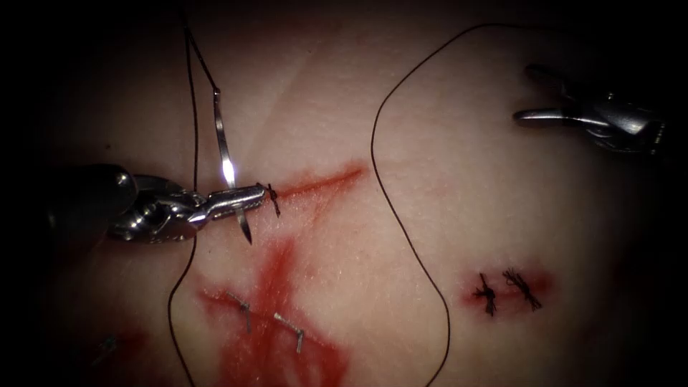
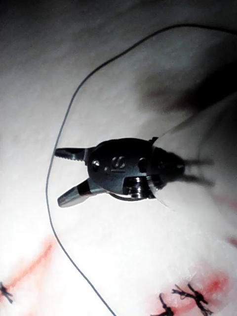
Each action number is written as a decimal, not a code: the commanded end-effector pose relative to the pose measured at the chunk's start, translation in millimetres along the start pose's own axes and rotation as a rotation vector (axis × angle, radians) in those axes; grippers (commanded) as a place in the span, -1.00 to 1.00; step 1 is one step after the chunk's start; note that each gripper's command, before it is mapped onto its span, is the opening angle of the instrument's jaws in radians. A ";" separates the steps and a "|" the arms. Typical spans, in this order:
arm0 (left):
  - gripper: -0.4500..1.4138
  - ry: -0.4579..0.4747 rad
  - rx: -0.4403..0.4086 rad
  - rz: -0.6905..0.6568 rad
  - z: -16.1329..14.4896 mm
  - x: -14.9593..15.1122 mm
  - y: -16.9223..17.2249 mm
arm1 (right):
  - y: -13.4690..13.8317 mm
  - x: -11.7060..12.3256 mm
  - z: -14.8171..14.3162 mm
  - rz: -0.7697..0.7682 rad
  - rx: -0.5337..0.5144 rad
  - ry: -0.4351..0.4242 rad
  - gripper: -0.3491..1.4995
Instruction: Wound Closure
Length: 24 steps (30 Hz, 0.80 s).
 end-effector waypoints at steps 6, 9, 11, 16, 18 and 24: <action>-1.00 0.071 0.037 0.014 3.1 -0.8 1.1 | -4.9 1.3 6.2 0.004 0.267 0.066 0.69; -1.00 0.107 0.054 0.008 4.0 -1.0 1.5 | -6.0 1.9 7.7 0.092 0.388 0.140 0.51; -1.00 0.115 0.057 0.011 4.2 -1.0 1.7 | -6.3 2.0 8.0 0.100 0.423 0.174 0.44; -1.00 0.130 0.079 0.030 5.3 -0.4 2.2 | -8.4 2.5 9.2 0.209 0.562 0.229 0.51; -1.00 0.109 0.091 0.047 5.6 -0.1 2.1 | -9.2 2.9 10.2 0.231 0.567 0.234 0.53; -1.00 0.030 0.102 0.097 6.2 0.7 2.0 | -10.1 4.0 13.2 0.286 0.461 0.215 0.64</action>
